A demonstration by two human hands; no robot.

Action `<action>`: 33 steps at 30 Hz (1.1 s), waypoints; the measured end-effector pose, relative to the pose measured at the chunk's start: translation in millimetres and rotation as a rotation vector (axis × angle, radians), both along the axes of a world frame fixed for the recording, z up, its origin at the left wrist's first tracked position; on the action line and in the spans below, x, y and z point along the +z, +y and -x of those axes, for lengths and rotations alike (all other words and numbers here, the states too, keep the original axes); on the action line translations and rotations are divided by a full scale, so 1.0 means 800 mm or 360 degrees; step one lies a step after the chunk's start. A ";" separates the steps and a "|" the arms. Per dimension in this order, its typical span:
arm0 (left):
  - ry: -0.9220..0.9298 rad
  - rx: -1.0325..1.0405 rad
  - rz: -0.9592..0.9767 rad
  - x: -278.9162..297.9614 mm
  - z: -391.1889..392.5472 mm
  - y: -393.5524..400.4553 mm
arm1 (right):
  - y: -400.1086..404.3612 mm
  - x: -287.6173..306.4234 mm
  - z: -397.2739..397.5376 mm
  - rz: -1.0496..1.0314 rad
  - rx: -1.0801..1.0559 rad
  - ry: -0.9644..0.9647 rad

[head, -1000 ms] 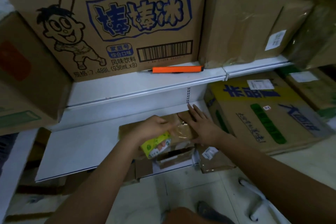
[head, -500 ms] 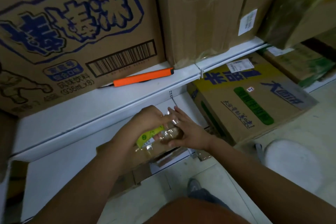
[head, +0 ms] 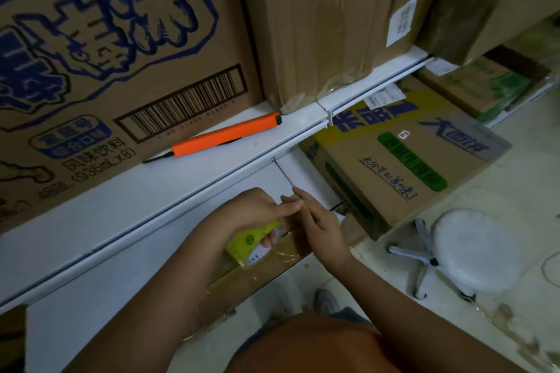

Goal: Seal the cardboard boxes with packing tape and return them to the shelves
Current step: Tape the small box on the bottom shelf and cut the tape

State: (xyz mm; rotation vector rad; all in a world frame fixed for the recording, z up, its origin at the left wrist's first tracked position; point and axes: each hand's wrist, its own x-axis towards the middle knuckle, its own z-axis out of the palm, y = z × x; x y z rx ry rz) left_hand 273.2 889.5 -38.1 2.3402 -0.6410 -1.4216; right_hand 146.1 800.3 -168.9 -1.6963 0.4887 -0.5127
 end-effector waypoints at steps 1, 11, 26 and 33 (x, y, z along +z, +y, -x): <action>0.0100 0.0050 0.0020 0.004 0.003 0.002 | 0.002 0.000 -0.002 -0.0040 -0.0024 0.0021; -0.0466 0.0253 0.0616 -0.038 0.006 0.109 | 0.006 0.005 -0.040 -0.0256 -0.0259 -0.0004; -0.0917 0.0585 0.1062 -0.123 0.024 0.119 | -0.036 0.024 -0.039 -0.0505 -0.0134 0.0347; -0.1085 0.0690 0.1125 -0.124 0.021 0.093 | -0.053 0.031 -0.053 -0.0460 -0.0080 0.0499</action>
